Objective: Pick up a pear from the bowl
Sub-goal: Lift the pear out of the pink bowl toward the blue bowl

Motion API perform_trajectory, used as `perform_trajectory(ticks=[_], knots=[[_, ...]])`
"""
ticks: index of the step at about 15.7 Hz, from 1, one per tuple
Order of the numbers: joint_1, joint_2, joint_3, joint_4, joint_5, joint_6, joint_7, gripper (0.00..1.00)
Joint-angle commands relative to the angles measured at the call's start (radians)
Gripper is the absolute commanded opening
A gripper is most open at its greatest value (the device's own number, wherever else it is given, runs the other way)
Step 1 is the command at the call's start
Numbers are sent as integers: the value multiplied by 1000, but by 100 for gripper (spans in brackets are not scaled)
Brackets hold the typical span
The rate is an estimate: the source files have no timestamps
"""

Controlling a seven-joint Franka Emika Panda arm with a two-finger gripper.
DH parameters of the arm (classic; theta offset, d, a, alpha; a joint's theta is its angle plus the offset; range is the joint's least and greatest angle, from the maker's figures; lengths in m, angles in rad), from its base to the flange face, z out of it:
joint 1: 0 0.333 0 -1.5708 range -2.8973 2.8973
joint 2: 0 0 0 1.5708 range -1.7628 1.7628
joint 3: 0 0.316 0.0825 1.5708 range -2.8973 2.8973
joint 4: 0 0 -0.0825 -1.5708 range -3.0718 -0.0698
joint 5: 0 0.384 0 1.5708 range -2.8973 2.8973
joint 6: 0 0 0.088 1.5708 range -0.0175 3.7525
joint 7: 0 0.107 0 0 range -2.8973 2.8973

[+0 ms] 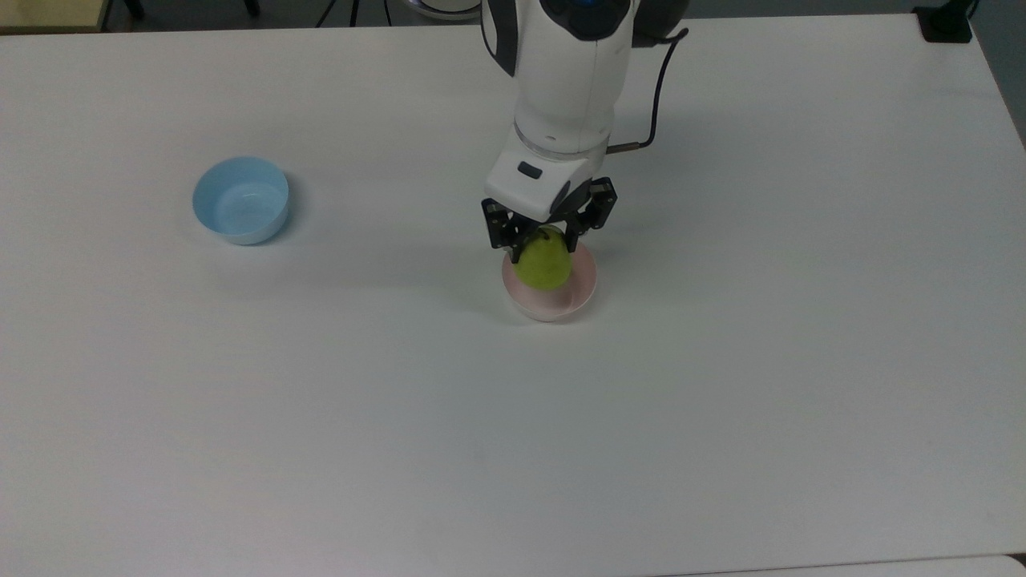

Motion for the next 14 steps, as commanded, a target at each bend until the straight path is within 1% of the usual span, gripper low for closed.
perform_trajectory(ticks=[1,3,6,9,14], knots=[[-46,-15,-10,24,-11,-40,10,41],[-87,-10,-10,32,-14,-29,1,41],[-144,7,-10,36,-14,-15,-53,41],[-194,33,-10,36,-16,49,-77,41],[-233,97,-10,32,-46,129,-85,41]])
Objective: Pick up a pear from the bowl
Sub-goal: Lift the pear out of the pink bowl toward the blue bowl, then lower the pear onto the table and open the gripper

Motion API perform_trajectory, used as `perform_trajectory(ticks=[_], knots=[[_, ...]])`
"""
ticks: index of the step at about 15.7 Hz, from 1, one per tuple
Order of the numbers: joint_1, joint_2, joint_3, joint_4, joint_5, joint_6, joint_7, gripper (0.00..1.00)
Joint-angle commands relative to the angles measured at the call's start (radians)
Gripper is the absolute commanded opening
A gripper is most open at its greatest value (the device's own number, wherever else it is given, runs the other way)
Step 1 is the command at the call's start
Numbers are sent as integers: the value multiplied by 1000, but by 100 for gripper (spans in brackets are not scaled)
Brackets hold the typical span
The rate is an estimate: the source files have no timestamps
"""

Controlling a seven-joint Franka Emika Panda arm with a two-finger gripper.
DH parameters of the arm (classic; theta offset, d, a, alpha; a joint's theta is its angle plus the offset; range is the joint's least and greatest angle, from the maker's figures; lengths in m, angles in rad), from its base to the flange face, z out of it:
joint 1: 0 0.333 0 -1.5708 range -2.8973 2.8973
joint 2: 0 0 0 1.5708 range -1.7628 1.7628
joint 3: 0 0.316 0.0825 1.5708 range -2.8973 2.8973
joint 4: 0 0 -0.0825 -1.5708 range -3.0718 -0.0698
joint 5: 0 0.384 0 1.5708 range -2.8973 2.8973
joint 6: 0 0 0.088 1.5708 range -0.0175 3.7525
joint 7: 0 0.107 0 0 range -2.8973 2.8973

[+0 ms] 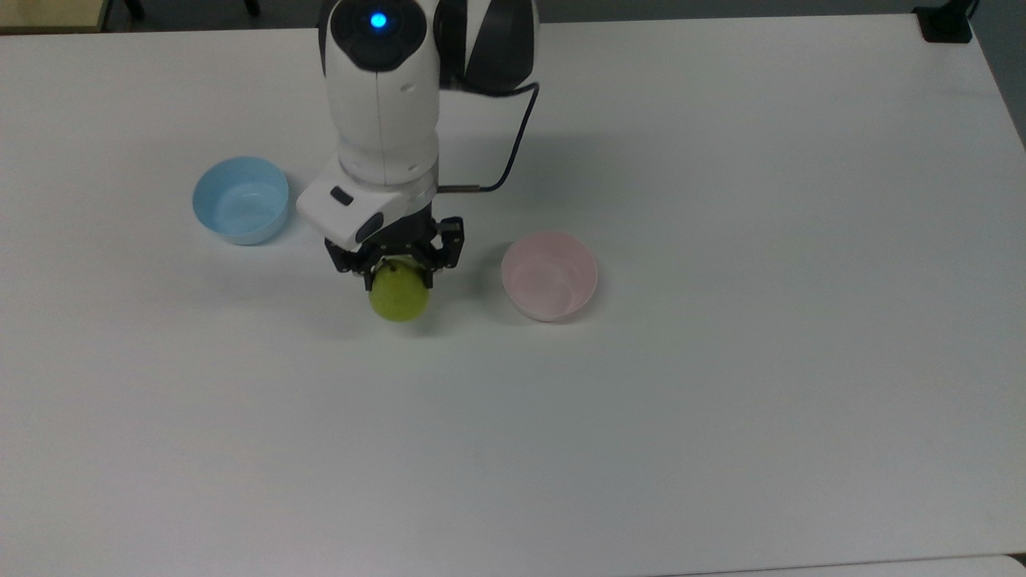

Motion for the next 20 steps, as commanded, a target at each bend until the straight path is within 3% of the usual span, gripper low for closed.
perform_trajectory(ticks=[1,3,8,9,10,13,20], knots=[[-18,45,3,4,-36,57,-16,42],[-26,67,3,2,-41,67,-16,44],[-28,93,3,-1,-56,80,-14,66],[-28,92,3,-1,-55,80,-14,79],[-29,87,3,-1,-55,75,-8,100],[-26,41,3,-5,-53,45,-4,100],[21,-140,7,-7,-53,-198,96,100]])
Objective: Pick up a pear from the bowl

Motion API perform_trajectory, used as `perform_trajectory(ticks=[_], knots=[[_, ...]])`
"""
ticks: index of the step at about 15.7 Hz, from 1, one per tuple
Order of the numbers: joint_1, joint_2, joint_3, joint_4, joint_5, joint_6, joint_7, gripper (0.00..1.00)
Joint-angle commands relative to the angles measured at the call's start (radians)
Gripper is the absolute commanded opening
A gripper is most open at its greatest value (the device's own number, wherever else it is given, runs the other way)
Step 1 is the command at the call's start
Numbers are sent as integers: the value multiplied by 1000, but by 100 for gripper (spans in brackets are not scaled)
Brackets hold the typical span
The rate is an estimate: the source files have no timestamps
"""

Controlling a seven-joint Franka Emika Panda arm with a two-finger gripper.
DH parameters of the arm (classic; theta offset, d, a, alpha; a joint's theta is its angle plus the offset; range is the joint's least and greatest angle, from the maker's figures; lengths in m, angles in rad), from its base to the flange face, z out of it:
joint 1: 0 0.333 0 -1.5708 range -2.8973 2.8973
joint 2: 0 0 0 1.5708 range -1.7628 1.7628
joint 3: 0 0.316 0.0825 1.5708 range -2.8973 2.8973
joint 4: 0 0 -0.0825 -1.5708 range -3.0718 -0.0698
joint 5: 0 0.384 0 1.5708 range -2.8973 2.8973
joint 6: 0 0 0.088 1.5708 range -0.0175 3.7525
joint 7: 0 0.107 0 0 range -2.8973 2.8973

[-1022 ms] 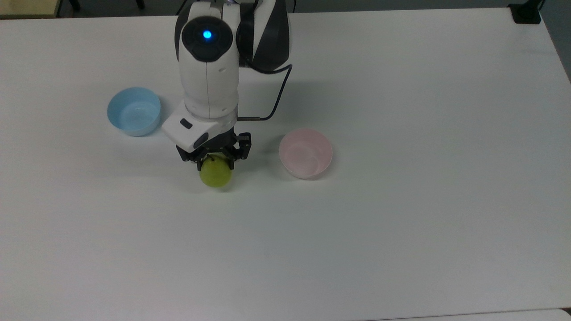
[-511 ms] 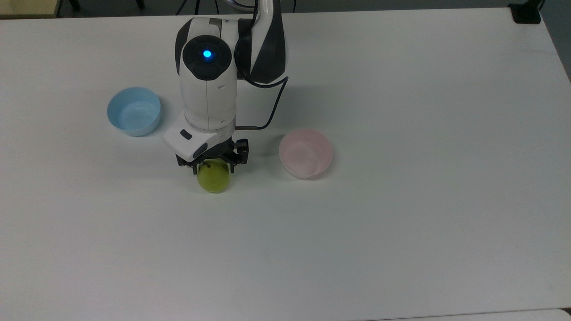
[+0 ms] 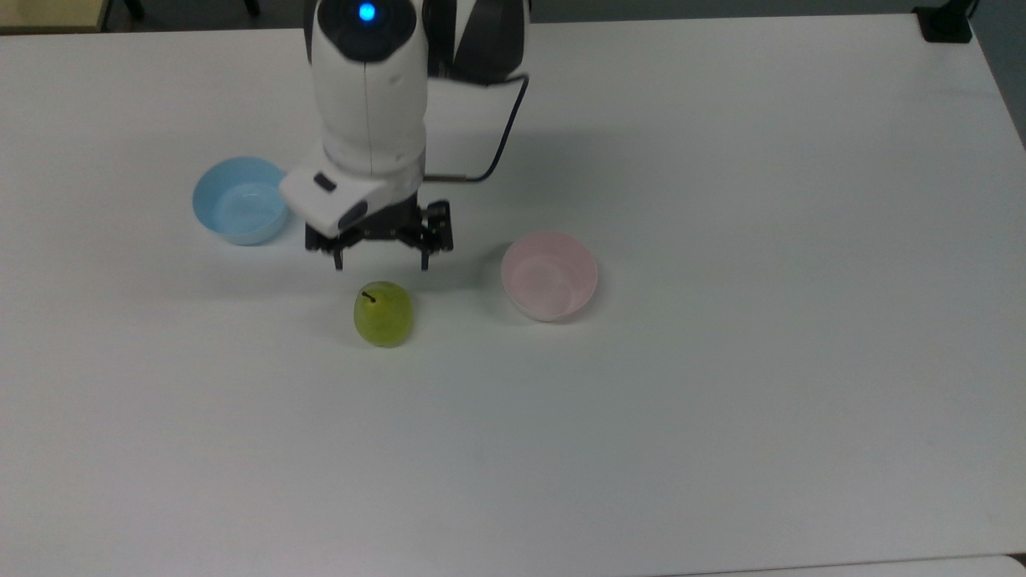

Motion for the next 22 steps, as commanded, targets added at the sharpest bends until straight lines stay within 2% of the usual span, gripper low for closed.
perform_trajectory(ticks=[1,6,11,13,22], knots=[[47,-133,3,-30,-14,-136,81,100],[84,-279,5,-47,-2,-320,137,100],[90,-419,9,-110,15,-400,138,100],[90,-439,9,-114,40,-413,137,100],[82,-450,9,-110,43,-424,138,100]])
